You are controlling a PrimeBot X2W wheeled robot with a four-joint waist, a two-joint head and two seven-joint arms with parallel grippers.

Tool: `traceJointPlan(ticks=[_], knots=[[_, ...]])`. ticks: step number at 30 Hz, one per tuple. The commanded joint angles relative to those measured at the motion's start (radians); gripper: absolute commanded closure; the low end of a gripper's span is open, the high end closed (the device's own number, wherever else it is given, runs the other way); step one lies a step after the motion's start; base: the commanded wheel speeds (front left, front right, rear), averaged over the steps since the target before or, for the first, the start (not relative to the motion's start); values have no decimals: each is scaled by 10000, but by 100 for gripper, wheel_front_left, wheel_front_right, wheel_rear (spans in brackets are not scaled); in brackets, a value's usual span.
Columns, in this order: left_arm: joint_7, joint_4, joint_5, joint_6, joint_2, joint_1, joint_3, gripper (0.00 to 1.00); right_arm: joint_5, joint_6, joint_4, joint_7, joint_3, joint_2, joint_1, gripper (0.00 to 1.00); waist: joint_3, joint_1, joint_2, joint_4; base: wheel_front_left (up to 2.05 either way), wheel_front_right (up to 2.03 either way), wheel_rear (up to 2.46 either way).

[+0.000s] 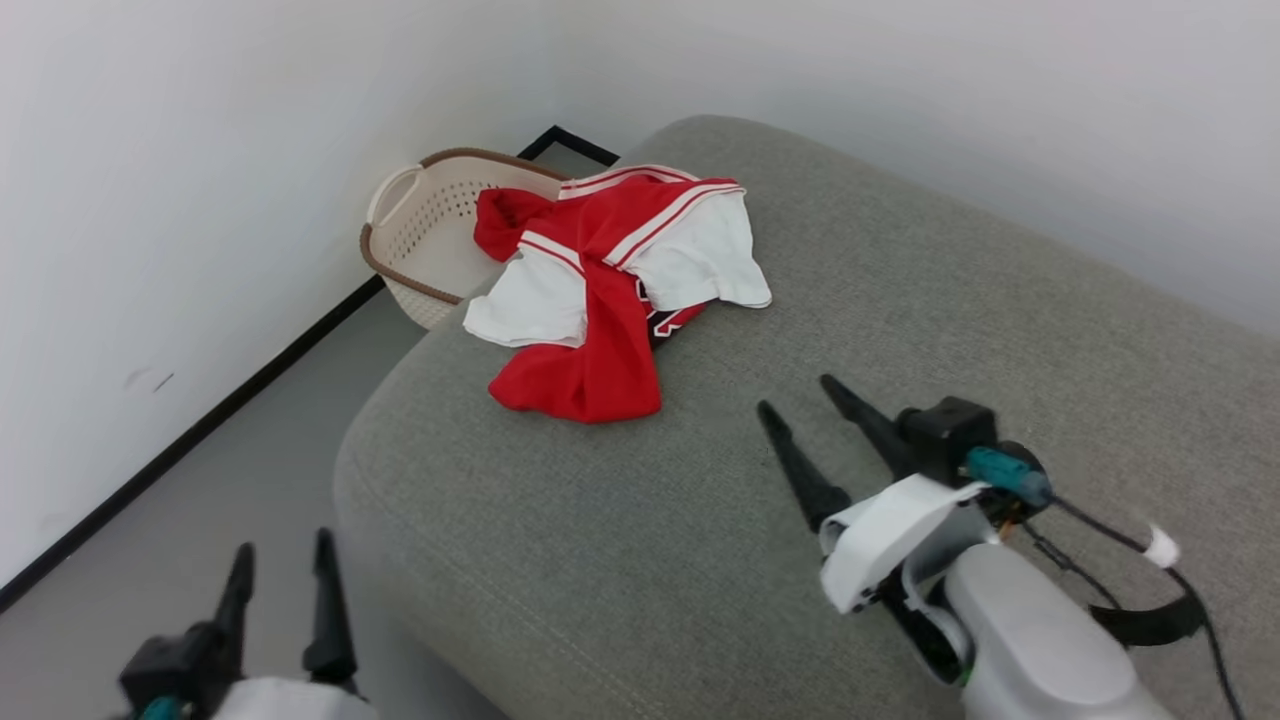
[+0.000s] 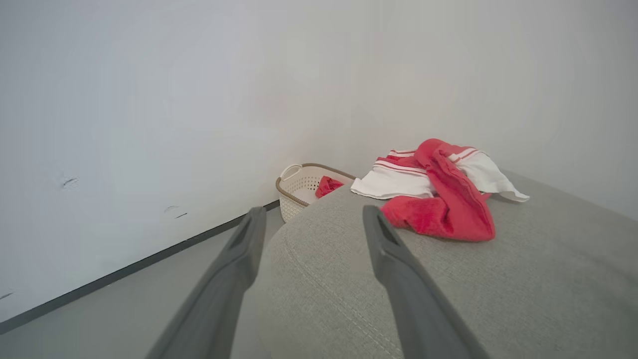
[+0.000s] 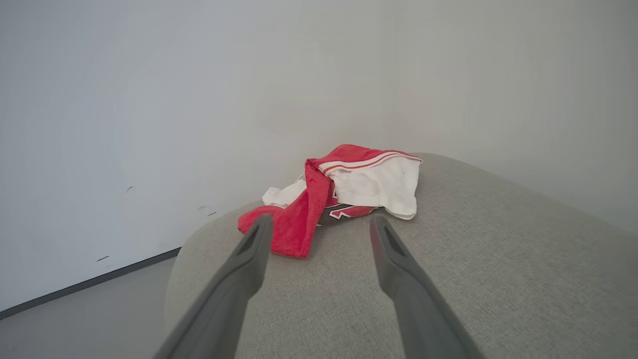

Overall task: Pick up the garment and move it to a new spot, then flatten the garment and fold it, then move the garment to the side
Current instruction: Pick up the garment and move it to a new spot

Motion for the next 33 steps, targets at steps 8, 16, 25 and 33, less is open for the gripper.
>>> traceJointPlan(ticks=[8, 16, 25, 33], knots=[[344, 1440, 243, -964, 1155, -3029, -1040, 0, -598, 2, -909, -59, -1354, -619, 803, 0, 707, -1, 0, -1035, 0, 0, 0], [400, 4298, -183, -1159, 2597, -7604, -1404, 0, -1294, 1, -1900, 270, -1762, -1102, 232, 0, 2896, -1, 0, -3229, 0, 0, 0], [2859, 7257, -3148, -1160, 4177, -10883, -2795, 0, -1461, 1, -2772, 316, -2006, -994, -196, 0, 4437, -1, 0, -4886, 0, 0, 0], [7214, 7748, -5965, -1162, 4816, -11448, -3853, 0, -1447, 1, -3231, 434, -1996, -1073, -425, 0, 5051, -1, 0, -5325, 0, 0, 0]])
